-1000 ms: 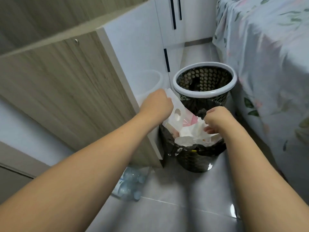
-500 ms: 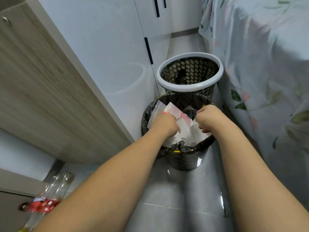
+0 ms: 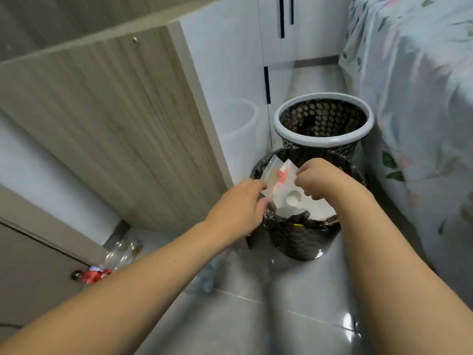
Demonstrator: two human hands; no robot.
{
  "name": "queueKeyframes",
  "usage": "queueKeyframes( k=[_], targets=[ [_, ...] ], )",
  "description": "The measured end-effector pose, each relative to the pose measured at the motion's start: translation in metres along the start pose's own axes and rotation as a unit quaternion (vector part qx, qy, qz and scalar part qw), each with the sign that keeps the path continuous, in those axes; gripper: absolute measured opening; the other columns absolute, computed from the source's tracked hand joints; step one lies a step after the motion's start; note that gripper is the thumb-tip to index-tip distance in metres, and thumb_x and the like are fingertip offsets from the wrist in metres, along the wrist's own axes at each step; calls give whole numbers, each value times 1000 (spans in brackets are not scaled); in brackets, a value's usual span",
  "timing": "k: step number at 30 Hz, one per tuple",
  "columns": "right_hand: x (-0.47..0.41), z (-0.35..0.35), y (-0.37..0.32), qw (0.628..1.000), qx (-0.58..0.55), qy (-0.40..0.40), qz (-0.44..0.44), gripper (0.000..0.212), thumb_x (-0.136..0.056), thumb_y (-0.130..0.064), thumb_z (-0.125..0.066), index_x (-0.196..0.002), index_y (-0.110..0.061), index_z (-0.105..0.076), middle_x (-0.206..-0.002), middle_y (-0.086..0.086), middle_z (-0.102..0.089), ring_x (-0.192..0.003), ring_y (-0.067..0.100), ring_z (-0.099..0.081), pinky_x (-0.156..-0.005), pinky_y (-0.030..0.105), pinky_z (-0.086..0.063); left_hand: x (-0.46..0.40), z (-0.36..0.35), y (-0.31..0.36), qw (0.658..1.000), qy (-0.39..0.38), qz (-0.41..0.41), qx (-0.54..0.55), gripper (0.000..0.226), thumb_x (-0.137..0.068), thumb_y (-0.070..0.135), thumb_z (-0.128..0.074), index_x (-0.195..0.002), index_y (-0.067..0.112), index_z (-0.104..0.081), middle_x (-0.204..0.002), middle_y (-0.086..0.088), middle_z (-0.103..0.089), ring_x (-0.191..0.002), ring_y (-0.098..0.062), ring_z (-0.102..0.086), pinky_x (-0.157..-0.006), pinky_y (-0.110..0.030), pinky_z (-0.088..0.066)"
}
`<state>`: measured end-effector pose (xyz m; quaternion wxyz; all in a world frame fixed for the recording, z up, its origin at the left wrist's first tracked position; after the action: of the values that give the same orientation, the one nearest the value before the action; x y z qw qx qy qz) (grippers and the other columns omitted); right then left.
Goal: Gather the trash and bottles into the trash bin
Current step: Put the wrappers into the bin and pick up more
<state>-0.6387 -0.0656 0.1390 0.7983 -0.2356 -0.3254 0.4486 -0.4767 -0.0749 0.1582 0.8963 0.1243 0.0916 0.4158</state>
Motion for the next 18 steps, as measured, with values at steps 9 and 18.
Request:
queueKeyframes(
  k=[9,18],
  targets=[
    [68,-92,-114,965,193,-91,154,16,-84,-11,-46,-92,-7,-60,-91,8,-58,-85,26,-54,-70,28,-43,132,41,-117,995,32,97,-18,33,-96,28,-52,-124,13,-57,-121,-7,-61,-111,-25,-58,-94,-36,-45],
    [160,-276,-190,898,283,-174,289,28,-81,-20,-51,-105,-13,-64,-105,8,-66,-99,31,-61,-78,31,-50,286,46,-258,966,70,246,28,22,-95,26,-52,-110,14,-61,-105,-5,-64,-100,-25,-60,-81,-31,-42]
  ],
)
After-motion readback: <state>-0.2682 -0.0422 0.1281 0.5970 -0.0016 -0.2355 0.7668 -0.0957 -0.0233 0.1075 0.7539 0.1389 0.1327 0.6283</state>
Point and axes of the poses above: each hand's wrist, its own x-axis away from the middle knuckle, its own z-axis out of the back of the hand, y = z × x, the point moved 8 cm from there along -x, towards the middle knuckle
